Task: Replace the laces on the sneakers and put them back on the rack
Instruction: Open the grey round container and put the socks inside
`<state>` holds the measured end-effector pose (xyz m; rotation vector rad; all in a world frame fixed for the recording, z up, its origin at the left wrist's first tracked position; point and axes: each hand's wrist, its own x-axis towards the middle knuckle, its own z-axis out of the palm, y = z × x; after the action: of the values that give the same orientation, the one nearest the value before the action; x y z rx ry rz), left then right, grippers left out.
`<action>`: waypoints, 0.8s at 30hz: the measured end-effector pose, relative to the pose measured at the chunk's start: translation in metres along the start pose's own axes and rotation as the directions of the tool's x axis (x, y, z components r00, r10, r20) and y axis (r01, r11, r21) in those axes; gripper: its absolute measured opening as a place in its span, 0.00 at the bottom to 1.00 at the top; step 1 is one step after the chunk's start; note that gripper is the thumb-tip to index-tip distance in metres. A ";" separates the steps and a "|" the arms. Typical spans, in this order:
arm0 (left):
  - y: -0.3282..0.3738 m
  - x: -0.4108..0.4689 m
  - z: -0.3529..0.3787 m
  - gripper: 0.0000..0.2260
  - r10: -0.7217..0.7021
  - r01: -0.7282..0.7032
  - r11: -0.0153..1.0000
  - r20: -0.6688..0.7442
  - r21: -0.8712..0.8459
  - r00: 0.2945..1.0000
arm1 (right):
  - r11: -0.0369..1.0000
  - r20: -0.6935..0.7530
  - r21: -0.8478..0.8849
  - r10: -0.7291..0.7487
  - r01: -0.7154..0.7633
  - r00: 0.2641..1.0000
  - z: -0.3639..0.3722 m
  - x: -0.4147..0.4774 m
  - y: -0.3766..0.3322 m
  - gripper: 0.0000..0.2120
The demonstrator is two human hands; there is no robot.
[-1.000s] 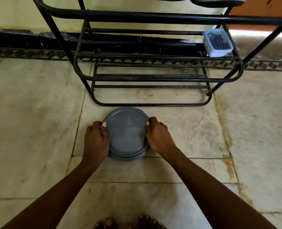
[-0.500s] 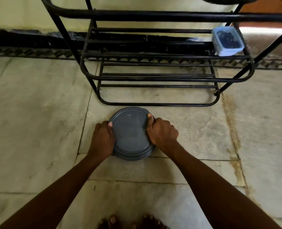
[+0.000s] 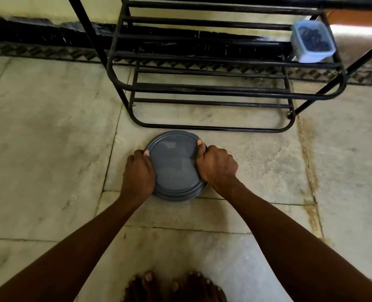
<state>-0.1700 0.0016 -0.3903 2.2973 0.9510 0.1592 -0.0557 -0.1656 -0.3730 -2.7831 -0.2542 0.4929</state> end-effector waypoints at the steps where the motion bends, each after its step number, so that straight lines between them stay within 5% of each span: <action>1: -0.001 0.000 -0.001 0.19 0.005 -0.005 1.000 0.007 -0.011 1.000 | 1.000 0.002 0.007 0.006 -0.006 1.000 -0.002 -0.002 0.000 0.33; 9: 0.006 -0.016 -0.022 0.17 -0.141 0.159 0.939 0.081 -0.305 0.987 | 0.969 0.004 0.248 0.015 -0.015 1.000 0.007 -0.008 0.011 0.31; 16: 0.029 -0.048 -0.060 0.22 0.093 -0.108 0.905 -0.056 -0.412 0.994 | 0.793 -0.294 0.565 -0.067 0.230 0.953 -0.012 -0.070 0.030 0.14; 24: 0.086 -0.048 -0.106 0.22 0.208 -0.231 0.809 -0.103 -0.541 0.973 | 0.610 -0.476 0.694 -0.011 0.383 0.880 -0.074 -0.096 0.028 0.28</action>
<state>-0.1899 -0.0219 -0.2491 1.8529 0.5509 0.5114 -0.1150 -0.2333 -0.2865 -1.8820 -0.1879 -0.0958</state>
